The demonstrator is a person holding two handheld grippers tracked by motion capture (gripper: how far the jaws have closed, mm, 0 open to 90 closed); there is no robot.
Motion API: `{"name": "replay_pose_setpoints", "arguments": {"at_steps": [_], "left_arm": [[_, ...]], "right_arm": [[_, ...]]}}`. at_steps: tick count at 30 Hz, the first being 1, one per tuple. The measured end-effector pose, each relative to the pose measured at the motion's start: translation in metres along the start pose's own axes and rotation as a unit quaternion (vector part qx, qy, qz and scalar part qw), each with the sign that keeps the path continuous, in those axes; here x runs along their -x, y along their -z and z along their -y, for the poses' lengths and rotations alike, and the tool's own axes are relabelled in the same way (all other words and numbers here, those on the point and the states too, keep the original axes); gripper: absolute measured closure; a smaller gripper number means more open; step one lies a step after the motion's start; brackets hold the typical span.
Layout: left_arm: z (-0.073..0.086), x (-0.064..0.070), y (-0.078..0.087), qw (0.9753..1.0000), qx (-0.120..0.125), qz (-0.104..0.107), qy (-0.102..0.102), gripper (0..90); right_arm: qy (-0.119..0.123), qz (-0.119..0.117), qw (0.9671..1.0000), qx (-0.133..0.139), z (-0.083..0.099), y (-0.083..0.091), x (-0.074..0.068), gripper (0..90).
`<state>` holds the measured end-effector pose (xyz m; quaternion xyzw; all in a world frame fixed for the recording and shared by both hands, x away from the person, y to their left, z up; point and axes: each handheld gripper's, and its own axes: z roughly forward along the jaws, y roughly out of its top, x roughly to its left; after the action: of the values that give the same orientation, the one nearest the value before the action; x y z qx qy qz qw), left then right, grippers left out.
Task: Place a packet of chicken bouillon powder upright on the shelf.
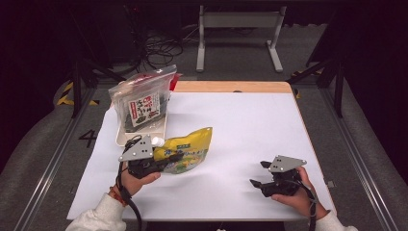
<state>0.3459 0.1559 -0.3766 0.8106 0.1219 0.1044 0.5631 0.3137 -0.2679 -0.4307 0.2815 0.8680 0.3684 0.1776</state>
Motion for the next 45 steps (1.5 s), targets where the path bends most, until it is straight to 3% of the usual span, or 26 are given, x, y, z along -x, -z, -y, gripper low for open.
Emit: {"name": "replay_pose_setpoints", "arguments": {"at_steps": [6,9,12,15,19,21,23,25,30,32,34,36,43,45], "left_arm": [[-0.007,0.000,0.010,0.9999,0.009,-0.011,-0.008,85.2],[-0.015,-0.004,0.022,0.9992,0.010,-0.024,-0.032,85.2],[-0.017,-0.008,0.032,0.9987,0.022,-0.034,-0.030,85.2],[-0.021,-0.019,0.052,0.9974,0.021,-0.052,-0.045,85.2],[-0.018,-0.033,0.068,0.9964,0.030,-0.070,-0.039,85.2],[-0.018,-0.043,0.075,0.9954,0.022,-0.086,-0.037,85.2],[-0.017,-0.047,0.078,0.9953,0.019,-0.088,-0.037,85.2],[-0.015,-0.059,0.088,0.9946,0.020,-0.096,-0.034,85.3],[-0.011,-0.075,0.096,0.9952,0.013,-0.091,-0.034,85.3],[-0.008,-0.081,0.097,0.9964,0.009,-0.077,-0.033,85.2],[-0.005,-0.086,0.096,0.9972,-0.002,-0.065,-0.036,85.2],[-0.002,-0.092,0.094,0.9970,-0.018,-0.066,-0.035,85.2],[0.009,-0.110,0.089,0.9985,-0.026,-0.045,-0.019,85.2],[0.011,-0.114,0.084,0.9983,-0.044,-0.033,-0.015,85.2]], "right_arm": [[-0.007,0.000,1.0000,0.001,0.002,-0.001,-0.002,24.2],[-0.016,0.001,0.9999,0.004,0.004,0.000,-0.002,23.5],[-0.020,0.000,0.9998,0.001,0.007,0.000,-0.002,23.4],[-0.024,0.001,0.9997,-0.002,0.009,0.000,-0.003,23.2],[-0.025,0.000,0.9997,-0.008,0.010,-0.003,-0.004,23.1],[-0.027,-0.003,0.9996,-0.011,0.010,-0.006,-0.004,23.0],[-0.027,-0.003,0.9995,-0.013,0.010,-0.007,-0.005,22.9],[-0.028,-0.004,0.9995,-0.017,0.010,-0.009,-0.005,22.7],[-0.030,-0.006,0.9993,-0.020,0.011,-0.011,-0.005,22.5],[-0.033,-0.009,0.9992,-0.021,0.012,-0.012,-0.005,22.4],[-0.033,-0.011,0.9991,-0.023,0.012,-0.013,-0.005,22.3],[-0.035,-0.011,0.9990,-0.026,0.013,-0.014,-0.005,22.2],[-0.036,-0.016,0.9987,-0.033,0.014,-0.017,-0.004,22.1],[-0.038,-0.018,0.9985,-0.036,0.015,-0.019,-0.004,21.6]]}}
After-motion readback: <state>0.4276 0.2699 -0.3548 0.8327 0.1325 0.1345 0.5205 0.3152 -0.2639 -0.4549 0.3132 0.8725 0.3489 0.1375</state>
